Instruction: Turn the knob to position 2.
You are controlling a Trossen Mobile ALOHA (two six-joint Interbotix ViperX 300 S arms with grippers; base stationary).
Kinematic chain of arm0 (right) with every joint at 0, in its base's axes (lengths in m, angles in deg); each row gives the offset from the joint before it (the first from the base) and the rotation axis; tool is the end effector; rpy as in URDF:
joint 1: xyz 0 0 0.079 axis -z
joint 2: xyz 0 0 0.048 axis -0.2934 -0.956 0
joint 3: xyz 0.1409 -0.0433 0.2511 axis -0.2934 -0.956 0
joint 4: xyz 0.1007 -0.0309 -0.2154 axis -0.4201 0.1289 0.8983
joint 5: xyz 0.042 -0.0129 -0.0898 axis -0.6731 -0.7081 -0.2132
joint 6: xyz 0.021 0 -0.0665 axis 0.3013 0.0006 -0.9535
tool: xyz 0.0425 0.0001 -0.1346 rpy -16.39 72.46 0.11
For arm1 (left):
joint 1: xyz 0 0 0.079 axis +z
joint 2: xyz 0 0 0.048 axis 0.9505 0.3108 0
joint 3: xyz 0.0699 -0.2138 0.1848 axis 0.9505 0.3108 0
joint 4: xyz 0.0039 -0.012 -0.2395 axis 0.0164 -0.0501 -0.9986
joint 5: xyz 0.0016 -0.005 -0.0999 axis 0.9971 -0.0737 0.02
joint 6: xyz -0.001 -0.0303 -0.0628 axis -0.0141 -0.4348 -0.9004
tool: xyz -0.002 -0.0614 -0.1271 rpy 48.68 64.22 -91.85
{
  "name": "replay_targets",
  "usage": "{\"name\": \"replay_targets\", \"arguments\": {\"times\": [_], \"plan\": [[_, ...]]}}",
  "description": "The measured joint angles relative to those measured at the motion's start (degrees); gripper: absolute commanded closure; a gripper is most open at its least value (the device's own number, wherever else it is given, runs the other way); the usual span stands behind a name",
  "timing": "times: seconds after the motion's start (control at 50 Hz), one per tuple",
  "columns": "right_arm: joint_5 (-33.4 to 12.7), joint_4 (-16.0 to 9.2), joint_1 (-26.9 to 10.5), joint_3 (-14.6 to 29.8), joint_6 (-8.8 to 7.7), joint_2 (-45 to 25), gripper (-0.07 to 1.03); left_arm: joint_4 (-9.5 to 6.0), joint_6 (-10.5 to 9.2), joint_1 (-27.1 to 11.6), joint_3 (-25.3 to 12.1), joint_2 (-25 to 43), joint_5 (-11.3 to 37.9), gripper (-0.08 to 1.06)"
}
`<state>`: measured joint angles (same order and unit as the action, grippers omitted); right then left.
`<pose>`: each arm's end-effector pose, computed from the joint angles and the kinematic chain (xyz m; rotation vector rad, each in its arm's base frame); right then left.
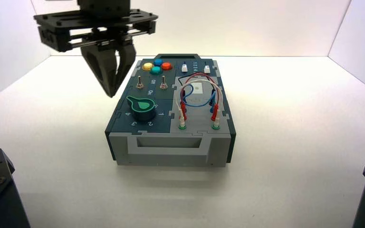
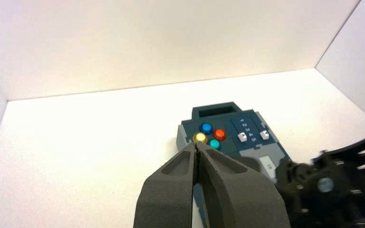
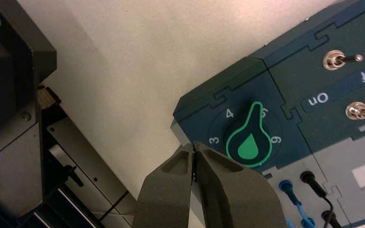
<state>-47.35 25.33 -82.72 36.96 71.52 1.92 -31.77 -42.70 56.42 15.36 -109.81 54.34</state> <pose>0.1844 0.4353 0.0300 -0.6284 1.3789 0.8208 0.2646 -0.0920 0.2362 -0.0420 0.4257 -0.3331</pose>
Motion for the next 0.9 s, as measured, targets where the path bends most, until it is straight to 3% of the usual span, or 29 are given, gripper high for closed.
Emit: {"name": "replay_targets", "arguments": {"times": [0.42, 0.9], "plan": [[-1.2, -0.1, 4.7, 1.8, 0.0, -2.5, 0.98, 0.09, 0.0, 0.0, -0.1, -1.1, 0.0, 1.01], [-2.3, -0.5, 4.8, 3.8, -0.09, -5.3, 0.98, 0.09, 0.0, 0.0, -0.1, -1.1, 0.0, 1.01]]}}
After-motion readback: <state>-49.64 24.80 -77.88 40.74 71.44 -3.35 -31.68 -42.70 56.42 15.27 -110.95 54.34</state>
